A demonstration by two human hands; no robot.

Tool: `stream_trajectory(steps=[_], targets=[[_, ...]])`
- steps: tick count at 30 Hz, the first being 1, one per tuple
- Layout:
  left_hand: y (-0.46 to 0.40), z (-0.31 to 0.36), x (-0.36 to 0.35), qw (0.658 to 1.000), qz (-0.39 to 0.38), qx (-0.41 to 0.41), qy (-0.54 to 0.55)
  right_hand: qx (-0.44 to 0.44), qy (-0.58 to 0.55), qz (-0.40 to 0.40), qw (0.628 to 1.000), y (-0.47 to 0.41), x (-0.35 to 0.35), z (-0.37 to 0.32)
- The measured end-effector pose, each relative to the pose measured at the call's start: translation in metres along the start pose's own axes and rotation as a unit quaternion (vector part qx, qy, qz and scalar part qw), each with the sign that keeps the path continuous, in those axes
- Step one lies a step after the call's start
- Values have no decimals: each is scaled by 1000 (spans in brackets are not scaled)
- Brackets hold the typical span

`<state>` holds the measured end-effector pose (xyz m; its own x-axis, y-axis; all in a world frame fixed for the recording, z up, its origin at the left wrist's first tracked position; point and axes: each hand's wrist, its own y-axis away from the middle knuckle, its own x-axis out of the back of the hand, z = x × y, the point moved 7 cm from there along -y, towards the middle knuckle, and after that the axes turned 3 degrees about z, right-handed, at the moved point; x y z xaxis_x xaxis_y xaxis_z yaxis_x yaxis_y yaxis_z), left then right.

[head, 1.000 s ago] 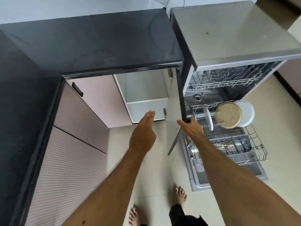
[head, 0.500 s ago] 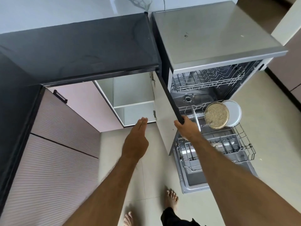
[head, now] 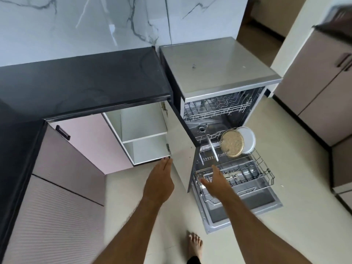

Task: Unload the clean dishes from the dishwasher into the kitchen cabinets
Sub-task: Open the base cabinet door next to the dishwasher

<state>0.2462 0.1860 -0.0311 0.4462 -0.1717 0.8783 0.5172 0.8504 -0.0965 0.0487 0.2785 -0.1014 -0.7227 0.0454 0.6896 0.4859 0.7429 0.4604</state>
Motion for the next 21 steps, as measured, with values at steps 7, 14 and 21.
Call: stream_trajectory(steps=[7,14,21], targets=[[24,44,-16,995,-47,-75,42,19,53,34,998,35,27,18],[20,96,-54,989,-90,-59,104,13,55,49,997,19,61,30],[-53,128,-115,988,-101,-6,120,25,59,37,997,-53,102,49]])
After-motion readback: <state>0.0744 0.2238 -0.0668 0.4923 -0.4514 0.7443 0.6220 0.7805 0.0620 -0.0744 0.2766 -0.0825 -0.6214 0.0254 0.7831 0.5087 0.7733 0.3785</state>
